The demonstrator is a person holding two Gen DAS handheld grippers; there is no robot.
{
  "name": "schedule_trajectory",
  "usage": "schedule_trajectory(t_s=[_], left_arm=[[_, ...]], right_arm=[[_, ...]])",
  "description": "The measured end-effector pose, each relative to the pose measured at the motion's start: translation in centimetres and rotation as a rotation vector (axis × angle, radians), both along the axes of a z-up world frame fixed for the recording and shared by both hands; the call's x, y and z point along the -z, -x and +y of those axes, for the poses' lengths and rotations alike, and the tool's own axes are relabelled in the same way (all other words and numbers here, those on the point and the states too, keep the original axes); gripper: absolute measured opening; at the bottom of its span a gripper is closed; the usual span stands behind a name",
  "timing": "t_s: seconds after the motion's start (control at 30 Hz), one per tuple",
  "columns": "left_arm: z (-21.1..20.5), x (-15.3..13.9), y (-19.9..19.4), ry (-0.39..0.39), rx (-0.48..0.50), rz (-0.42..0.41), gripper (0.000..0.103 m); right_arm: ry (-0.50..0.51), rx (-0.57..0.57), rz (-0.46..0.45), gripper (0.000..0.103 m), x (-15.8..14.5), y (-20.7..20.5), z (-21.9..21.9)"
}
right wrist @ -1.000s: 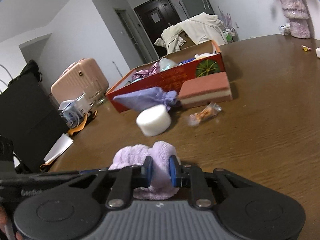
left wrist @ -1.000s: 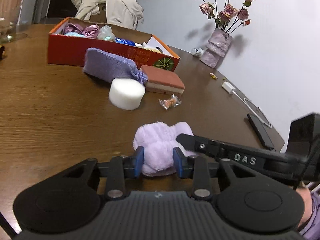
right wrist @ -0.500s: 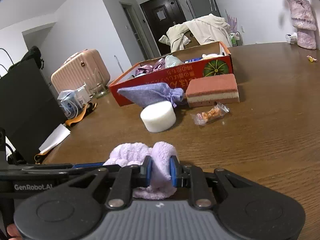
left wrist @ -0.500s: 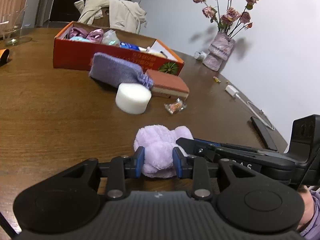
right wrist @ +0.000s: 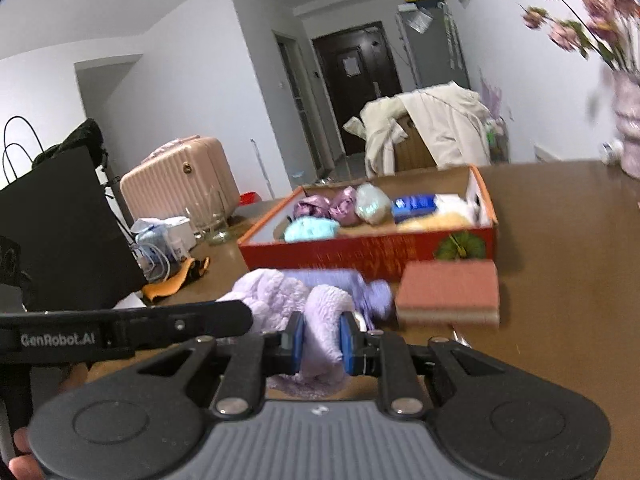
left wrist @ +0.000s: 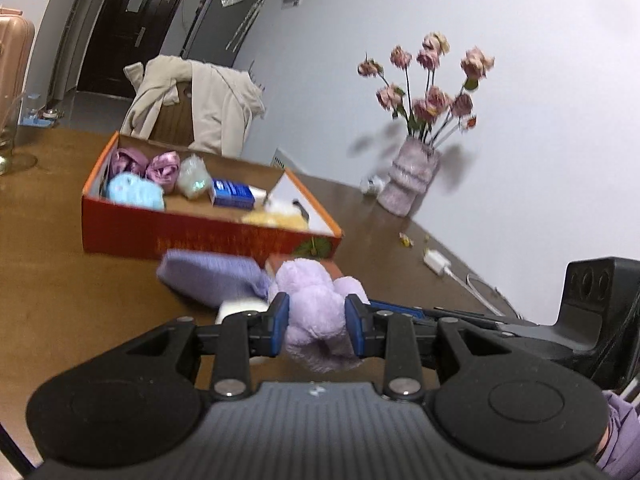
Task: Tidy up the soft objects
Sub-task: 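Carry the lavender sock into the box and open both tools, then move both tools back toward the purple cloth bag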
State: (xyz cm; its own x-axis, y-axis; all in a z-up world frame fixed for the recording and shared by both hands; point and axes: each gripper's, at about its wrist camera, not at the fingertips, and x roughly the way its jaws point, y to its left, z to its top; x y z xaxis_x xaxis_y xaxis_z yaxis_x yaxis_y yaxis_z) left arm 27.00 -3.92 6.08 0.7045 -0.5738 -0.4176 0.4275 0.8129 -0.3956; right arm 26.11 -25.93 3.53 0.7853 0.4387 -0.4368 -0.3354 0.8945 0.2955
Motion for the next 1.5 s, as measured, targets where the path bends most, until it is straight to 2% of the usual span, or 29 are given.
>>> schedule_trajectory(t_s=[0.2,0.27,0.4,0.57,0.63,0.7,0.8,0.9,0.93,1.0,1.07,1.17,1.33,1.5], left_arm=[[2.3,-2.2,-5.1,0.054,-0.028,-0.010,0.030],[3.2,-2.8,-7.5,0.069,-0.043,-0.015,0.030],[4.6,-3.3,-13.3,0.061,-0.099,0.044,0.030],[6.0,-1.6,-20.0,0.021,-0.166,0.137,0.030],[6.4,-0.5,-21.3,-0.021,-0.194,0.170,0.031],[6.4,0.4,-22.0,-0.089,-0.230,0.164,0.037],[7.0,1.6,-21.8,-0.153,-0.292,0.151,0.043],[7.9,2.0,-20.8,-0.151,-0.302,0.142,0.044],[8.1,1.9,-20.2,-0.145,-0.298,0.128,0.046],[8.2,1.4,-19.3,-0.151,-0.301,0.107,0.048],[8.1,0.6,-18.0,-0.163,-0.314,0.070,0.055],[8.1,-0.6,-16.0,-0.188,-0.325,0.020,0.057],[8.1,-2.1,-11.7,-0.206,-0.329,-0.042,0.063],[7.7,-3.0,-7.3,-0.218,-0.324,-0.078,0.069]], right_arm=[[-0.023,-0.040,-0.057,0.019,-2.1,-5.1,1.3],[-0.046,-0.055,-0.057,0.019,-3.0,-8.0,1.7],[-0.100,-0.078,-0.011,0.019,-3.7,-14.4,3.0],[-0.056,-0.069,0.064,0.018,-2.4,-20.7,5.7],[-0.052,-0.081,0.126,0.018,-1.0,-22.8,6.7],[-0.051,-0.097,0.166,0.018,0.2,-23.9,7.6],[-0.030,-0.117,0.202,0.020,1.9,-24.7,9.0],[-0.032,-0.165,0.248,0.021,3.1,-25.0,10.0],[-0.028,-0.168,0.254,0.024,3.3,-24.9,10.2],[-0.022,-0.160,0.234,0.032,3.2,-24.5,10.0],[-0.035,-0.151,0.214,0.034,2.4,-23.7,9.2],[-0.038,-0.147,0.139,0.042,0.3,-21.5,7.3],[0.017,-0.098,0.039,0.048,-2.6,-16.4,3.9],[0.063,-0.058,-0.038,0.055,-4.2,-10.8,1.1]])
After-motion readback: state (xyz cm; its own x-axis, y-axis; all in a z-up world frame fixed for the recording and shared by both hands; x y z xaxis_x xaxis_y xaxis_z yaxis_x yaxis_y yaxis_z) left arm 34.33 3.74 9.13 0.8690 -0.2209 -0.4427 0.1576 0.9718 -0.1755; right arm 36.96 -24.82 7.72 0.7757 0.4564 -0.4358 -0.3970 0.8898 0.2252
